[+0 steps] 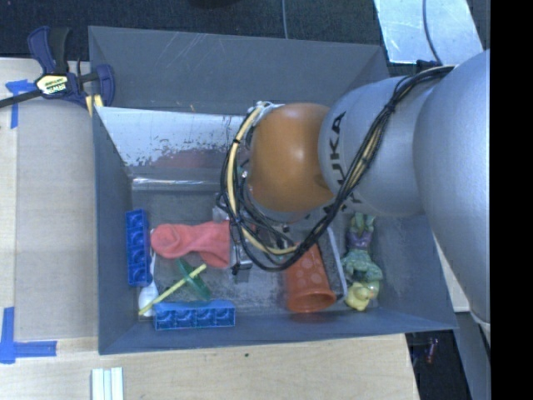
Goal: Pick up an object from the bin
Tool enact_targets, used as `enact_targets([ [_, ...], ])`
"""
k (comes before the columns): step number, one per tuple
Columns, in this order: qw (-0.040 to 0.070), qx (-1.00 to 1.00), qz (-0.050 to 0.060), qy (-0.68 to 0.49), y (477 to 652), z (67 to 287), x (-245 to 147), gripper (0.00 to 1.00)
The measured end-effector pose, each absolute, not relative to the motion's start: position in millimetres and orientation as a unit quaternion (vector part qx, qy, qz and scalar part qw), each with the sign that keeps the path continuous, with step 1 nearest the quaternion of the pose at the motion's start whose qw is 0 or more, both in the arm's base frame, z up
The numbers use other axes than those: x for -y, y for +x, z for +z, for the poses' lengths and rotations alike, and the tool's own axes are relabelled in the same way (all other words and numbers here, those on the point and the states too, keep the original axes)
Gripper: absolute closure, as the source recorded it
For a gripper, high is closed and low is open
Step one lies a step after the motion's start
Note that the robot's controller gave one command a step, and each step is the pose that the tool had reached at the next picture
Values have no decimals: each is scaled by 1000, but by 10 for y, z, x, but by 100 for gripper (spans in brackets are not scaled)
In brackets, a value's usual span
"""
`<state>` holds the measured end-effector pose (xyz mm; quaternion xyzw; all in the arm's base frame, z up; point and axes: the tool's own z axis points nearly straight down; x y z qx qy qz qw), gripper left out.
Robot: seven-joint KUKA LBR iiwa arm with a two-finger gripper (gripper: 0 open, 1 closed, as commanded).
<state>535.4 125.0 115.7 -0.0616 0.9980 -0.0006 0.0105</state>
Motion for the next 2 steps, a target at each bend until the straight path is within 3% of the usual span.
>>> enact_targets([
  [1, 13, -987, -1, -158, 6064, 791, -1230, 0],
  [2, 18, -996, 2, -82, 5920, 716, -856, 100],
])
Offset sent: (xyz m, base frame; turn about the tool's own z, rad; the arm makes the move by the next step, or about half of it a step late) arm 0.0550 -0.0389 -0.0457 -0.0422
